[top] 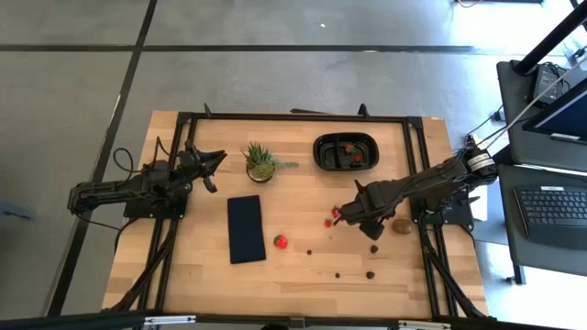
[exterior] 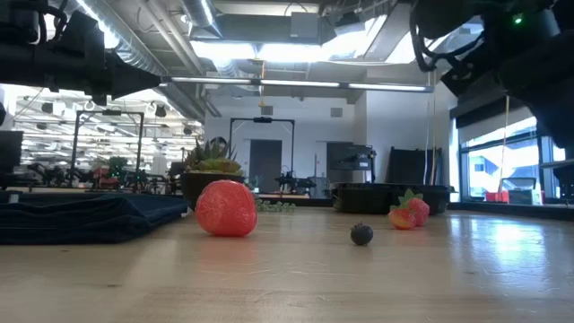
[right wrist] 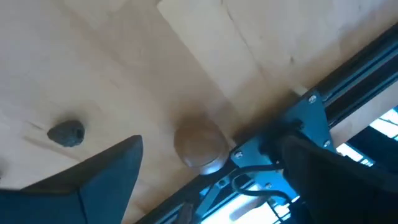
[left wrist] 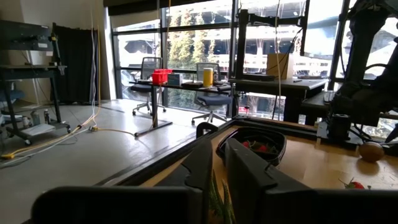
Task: Pick and placing Produce into tupperware
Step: Put the kiwi into the black container
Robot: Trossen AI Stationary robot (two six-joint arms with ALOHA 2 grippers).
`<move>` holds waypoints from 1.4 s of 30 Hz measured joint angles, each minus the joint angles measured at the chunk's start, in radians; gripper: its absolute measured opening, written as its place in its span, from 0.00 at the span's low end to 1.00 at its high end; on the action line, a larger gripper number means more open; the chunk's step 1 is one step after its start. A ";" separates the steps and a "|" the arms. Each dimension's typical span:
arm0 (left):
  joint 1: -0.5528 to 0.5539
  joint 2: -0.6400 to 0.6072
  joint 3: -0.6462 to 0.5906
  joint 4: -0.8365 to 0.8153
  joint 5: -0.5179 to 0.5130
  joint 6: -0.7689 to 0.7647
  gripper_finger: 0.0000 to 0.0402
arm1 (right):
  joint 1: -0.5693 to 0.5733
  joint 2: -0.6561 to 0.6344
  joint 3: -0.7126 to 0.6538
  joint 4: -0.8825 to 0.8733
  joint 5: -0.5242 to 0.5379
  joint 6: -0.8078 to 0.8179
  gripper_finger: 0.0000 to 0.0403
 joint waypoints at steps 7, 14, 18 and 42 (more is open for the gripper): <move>0.000 0.000 0.000 -0.002 0.000 -0.002 0.07 | 0.046 0.000 0.000 -0.004 -0.009 0.025 0.96; 0.000 0.000 0.000 -0.003 0.000 -0.002 0.06 | 0.079 -0.001 -0.141 0.059 -0.077 -0.077 0.96; 0.000 0.000 0.000 0.000 0.000 -0.001 0.05 | 0.079 -0.001 -0.222 0.118 -0.127 -0.083 0.96; 0.000 0.000 0.000 0.021 0.000 0.000 0.15 | 0.079 -0.002 -0.465 0.397 -0.226 -0.200 0.91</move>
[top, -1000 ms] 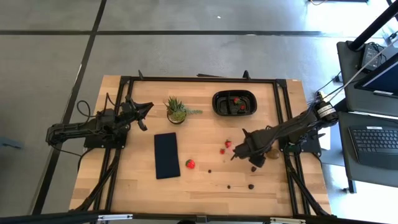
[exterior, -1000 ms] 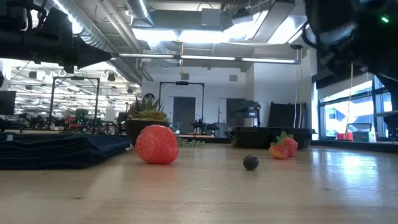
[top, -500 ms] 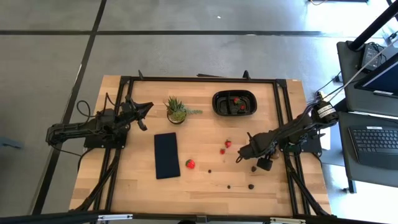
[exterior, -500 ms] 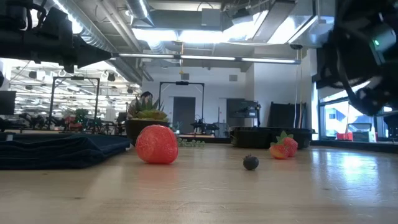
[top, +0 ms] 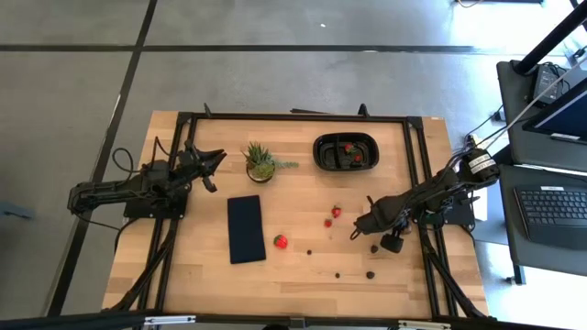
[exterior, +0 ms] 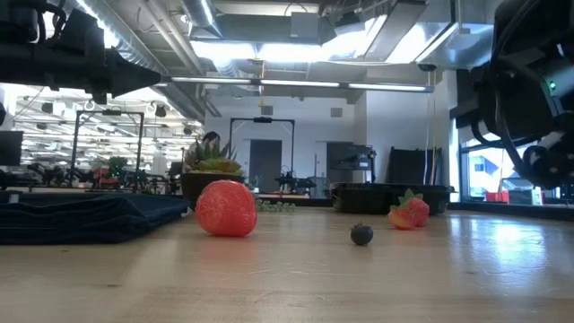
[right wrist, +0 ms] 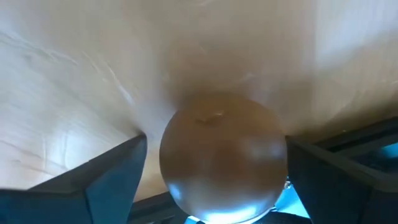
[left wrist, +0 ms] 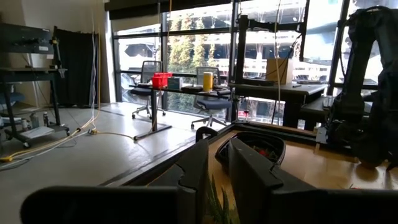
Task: Pick and placing Produce into tupperware
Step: Put the kiwi into the black container
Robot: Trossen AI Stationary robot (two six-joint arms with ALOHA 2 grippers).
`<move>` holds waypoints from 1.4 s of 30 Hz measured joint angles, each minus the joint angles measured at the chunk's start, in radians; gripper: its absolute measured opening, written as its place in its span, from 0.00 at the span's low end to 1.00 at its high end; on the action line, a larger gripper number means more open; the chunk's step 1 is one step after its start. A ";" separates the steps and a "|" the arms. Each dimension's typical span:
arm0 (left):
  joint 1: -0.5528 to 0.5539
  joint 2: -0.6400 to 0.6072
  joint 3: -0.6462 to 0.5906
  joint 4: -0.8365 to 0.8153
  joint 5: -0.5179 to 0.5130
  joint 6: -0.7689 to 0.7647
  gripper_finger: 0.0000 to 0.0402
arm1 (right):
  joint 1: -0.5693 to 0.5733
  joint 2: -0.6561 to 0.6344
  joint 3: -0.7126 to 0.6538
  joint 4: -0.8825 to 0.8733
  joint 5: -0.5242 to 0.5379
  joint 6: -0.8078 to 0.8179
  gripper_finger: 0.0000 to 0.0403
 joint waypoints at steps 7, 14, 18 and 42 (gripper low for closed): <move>0.000 0.000 0.000 0.000 0.000 0.000 0.18 | 0.000 0.000 -0.001 0.013 -0.004 -0.002 0.76; 0.000 0.000 0.000 -0.001 0.000 0.001 0.20 | 0.000 0.000 -0.002 0.014 -0.002 0.004 0.63; 0.000 0.000 0.000 -0.001 0.000 0.001 0.21 | 0.000 0.000 -0.002 0.014 -0.003 0.038 0.61; 0.000 0.000 0.000 -0.002 0.000 0.002 0.11 | -0.284 0.002 0.399 -0.053 0.437 0.027 0.62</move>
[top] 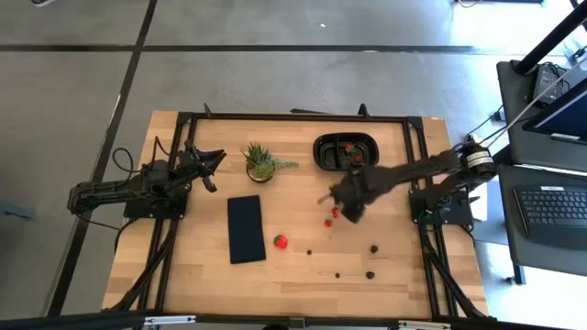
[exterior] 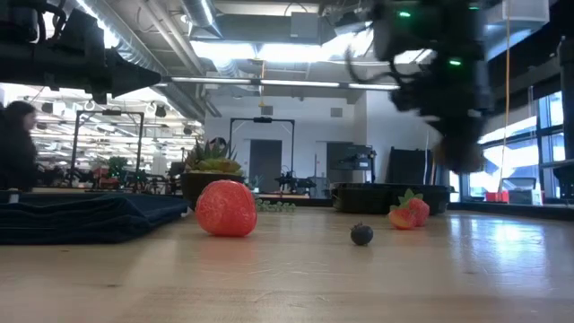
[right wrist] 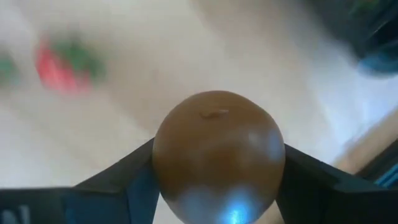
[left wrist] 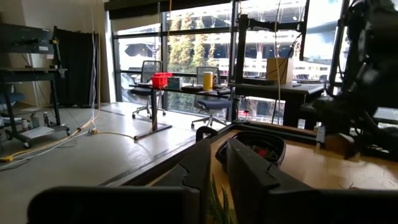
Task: Pick and placing Produce into tupperware
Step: Put the kiwi into the black container
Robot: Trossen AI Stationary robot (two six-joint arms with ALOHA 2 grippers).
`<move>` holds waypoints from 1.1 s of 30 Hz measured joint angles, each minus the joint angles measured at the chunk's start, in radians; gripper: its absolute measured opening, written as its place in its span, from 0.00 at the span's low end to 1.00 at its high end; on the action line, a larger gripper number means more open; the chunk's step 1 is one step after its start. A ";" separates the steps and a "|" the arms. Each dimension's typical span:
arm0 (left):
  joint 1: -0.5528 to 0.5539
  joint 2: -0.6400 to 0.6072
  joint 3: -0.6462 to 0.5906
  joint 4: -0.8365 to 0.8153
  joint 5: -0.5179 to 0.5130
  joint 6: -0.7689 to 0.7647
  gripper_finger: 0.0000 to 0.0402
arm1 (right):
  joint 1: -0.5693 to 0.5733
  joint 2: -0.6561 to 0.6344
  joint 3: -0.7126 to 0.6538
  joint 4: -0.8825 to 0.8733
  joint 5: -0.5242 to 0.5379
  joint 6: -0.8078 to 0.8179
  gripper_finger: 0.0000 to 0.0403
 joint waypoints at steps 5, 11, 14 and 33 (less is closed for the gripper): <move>0.000 0.000 0.000 -0.009 0.000 0.000 0.09 | -0.147 0.000 0.089 0.008 0.084 -0.005 0.63; 0.000 0.000 0.000 -0.031 0.000 0.000 0.06 | -0.353 0.000 0.119 0.080 0.148 -0.103 0.63; 0.000 0.000 0.000 -0.031 0.000 0.000 0.05 | -0.451 0.000 0.107 0.173 0.111 -0.182 0.63; 0.000 0.000 0.000 -0.029 0.000 0.000 0.00 | -0.611 0.000 -0.074 0.412 0.017 -0.313 0.64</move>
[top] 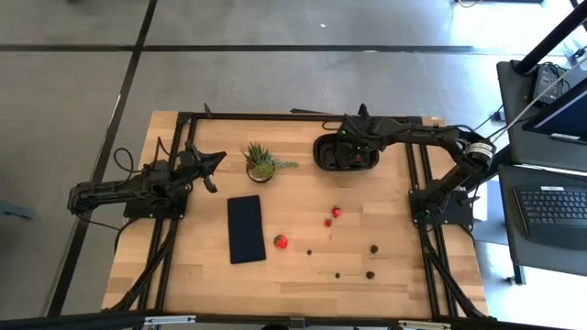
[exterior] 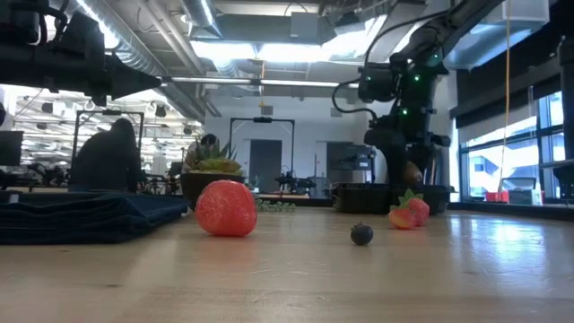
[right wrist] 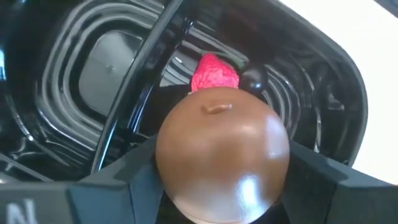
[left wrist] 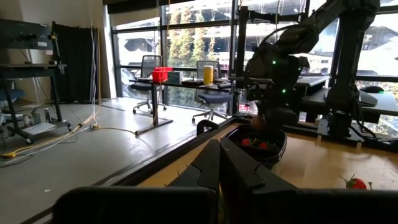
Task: Pick and placing Produce into tupperware
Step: Put the kiwi into the black container
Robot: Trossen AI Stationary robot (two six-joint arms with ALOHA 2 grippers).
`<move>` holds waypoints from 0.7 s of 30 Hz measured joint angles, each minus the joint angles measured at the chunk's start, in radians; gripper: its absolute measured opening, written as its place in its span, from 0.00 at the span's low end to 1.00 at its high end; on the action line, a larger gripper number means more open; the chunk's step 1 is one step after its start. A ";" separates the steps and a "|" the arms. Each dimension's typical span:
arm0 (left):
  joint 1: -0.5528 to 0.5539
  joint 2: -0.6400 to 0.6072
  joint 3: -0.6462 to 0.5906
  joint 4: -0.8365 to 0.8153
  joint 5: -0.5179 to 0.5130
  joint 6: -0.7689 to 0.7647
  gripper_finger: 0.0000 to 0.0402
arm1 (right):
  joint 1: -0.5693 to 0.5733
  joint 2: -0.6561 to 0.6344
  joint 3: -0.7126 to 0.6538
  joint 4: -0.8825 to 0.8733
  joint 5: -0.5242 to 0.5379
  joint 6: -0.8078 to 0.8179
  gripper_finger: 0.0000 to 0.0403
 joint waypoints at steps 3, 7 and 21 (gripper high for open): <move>0.000 0.000 0.000 0.000 0.000 0.000 0.02 | -0.002 0.000 -0.023 0.025 0.000 -0.004 0.64; 0.000 0.000 0.000 0.000 0.000 0.000 0.04 | -0.003 0.000 -0.032 0.061 0.001 -0.042 0.64; 0.000 0.000 0.000 0.000 0.000 0.048 0.12 | -0.003 0.000 -0.033 0.085 0.001 -0.055 0.64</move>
